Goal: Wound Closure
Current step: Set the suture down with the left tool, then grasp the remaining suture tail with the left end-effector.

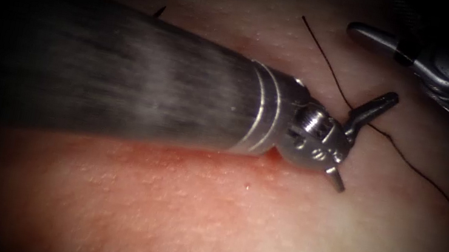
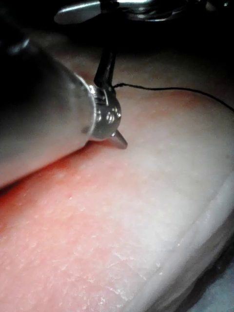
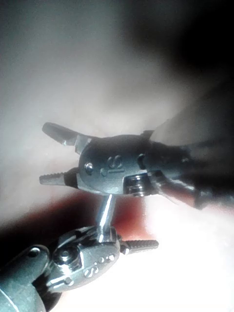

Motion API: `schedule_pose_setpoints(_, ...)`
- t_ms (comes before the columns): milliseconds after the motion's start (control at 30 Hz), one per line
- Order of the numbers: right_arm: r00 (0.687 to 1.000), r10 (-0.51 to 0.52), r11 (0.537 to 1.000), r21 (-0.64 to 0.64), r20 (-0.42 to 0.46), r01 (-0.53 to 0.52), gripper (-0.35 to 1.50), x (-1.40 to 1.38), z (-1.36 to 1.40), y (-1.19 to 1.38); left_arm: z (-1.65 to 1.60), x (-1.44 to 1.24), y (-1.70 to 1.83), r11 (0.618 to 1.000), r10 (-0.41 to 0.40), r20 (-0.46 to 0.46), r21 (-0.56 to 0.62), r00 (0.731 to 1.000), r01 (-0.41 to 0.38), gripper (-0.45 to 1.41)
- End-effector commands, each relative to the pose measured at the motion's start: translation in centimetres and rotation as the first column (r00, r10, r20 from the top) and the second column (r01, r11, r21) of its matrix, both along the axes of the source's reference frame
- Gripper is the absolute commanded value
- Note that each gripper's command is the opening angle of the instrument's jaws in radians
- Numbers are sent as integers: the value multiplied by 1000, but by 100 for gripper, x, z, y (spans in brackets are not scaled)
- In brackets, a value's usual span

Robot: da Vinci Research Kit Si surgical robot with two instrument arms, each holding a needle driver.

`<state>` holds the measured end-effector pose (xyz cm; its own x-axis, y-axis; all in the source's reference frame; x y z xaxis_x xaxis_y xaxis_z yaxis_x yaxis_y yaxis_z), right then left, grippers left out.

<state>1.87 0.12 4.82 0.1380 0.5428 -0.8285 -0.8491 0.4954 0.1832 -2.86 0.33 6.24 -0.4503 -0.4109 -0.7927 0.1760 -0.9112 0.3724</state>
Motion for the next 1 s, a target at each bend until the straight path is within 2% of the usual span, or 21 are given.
schedule_pose_setpoints(33,1000,-11,1000,-3,-14,11,106,9,6,2,-4,10,2,1000,-5,4,21,1000,4,126)
schedule_pose_setpoints(100,1000,-20,1000,-2,-20,20,106,10,6,1,-7,17,0,999,-9,3,32,1000,9,123)
schedule_pose_setpoints(233,998,-44,999,8,-36,44,108,20,4,-2,-24,64,-24,997,-20,-19,70,1000,22,109)
schedule_pose_setpoints(333,996,-77,997,24,-53,79,105,30,3,-5,-36,93,-38,997,-27,-9,67,1000,28,109)
schedule_pose_setpoints(367,996,-77,997,24,-53,79,105,30,3,-5,-36,93,-38,997,-27,-9,67,1000,28,109)
schedule_pose_setpoints(433,992,-118,992,33,-51,120,101,38,4,-10,-43,108,-45,997,-57,0,57,998,57,106)
schedule_pose_setpoints(467,987,-157,987,40,-39,158,101,45,5,-15,-50,121,-52,996,-80,14,50,997,79,97)
schedule_pose_setpoints(500,987,-157,987,40,-39,158,101,45,5,-15,-50,121,-52,996,-80,14,50,997,79,97)
schedule_pose_setpoints(533,985,-169,984,43,-46,171,101,49,6,-18,-54,130,-55,995,-92,20,48,996,91,97)
schedule_pose_setpoints(567,973,-227,973,39,-47,229,103,60,9,-28,-63,152,-58,991,-129,20,44,991,128,97)
schedule_pose_setpoints(633,969,-242,969,34,-43,243,103,62,10,-30,-65,159,-58,990,-135,19,45,991,134,94)
schedule_pose_setpoints(667,965,-259,965,25,-42,260,103,66,11,-34,-67,174,-60,987,-153,20,43,988,152,89)
schedule_pose_setpoints(700,965,-259,965,25,-42,260,103,66,11,-34,-67,174,-60,987,-153,20,43,988,152,89)
schedule_pose_setpoints(733,959,-279,960,23,-51,280,105,69,15,-39,-69,196,-64,985,-171,17,37,985,171,94)
schedule_pose_setpoints(800,955,-292,956,15,-47,293,105,70,16,-41,-70,202,-65,983,-179,13,35,984,179,94)
schedule_pose_setpoints(833,948,-318,948,4,-23,319,113,73,21,-47,-68,218,-63,971,-240,-6,9,971,240,87)
schedule_pose_setpoints(867,946,-323,946,1,-17,323,113,74,22,-49,-66,222,-62,965,-264,-10,7,965,264,77)
schedule_pose_setpoints(900,946,-323,946,1,-17,323,113,74,22,-49,-66,222,-62,965,-264,-10,7,965,264,77)
schedule_pose_setpoints(933,938,-348,938,-2,3,348,113,78,26,-55,-62,227,-59,945,-324,-11,34,946,324,47)
schedule_pose_setpoints(1000,932,-364,932,-5,4,364,113,81,29,-61,-58,229,-58,928,-369,-26,50,929,370,27)
